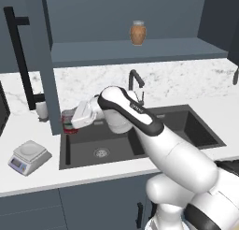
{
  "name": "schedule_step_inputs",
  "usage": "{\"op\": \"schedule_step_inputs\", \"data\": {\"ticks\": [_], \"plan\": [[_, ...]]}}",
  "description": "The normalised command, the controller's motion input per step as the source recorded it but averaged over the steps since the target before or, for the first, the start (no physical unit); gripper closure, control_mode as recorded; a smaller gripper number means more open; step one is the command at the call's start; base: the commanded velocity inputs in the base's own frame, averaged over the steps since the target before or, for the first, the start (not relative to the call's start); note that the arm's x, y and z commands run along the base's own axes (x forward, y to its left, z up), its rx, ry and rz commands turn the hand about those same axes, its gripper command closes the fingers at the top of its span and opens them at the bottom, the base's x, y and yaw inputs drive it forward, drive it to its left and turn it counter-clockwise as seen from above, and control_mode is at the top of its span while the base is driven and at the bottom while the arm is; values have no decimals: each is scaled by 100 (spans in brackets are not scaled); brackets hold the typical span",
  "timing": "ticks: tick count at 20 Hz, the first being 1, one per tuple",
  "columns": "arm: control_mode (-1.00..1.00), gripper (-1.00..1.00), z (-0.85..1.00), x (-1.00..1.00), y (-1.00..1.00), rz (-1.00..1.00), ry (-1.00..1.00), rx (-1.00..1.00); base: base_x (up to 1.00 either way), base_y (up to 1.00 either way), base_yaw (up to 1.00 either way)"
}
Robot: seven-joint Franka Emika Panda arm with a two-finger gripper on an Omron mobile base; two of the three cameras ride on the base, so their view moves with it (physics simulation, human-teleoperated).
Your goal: Pick the canned food and place it on the digital scale for weighing, and close the cabinet.
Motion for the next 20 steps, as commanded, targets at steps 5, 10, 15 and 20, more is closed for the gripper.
{"op": "schedule_step_inputs", "data": {"ticks": [5, 10, 15, 20], "plan": [[-100, 100, -20, 0, 24, 18, -3, 0, 0, 0, 0], [-100, 100, -21, 0, 39, 13, -10, -2, 0, 0, 0], [-100, 100, -12, 0, 44, 9, -3, 0, 0, 0, 0], [-100, 100, -13, 0, 59, 6, 0, 0, 0, 0, 0]]}}
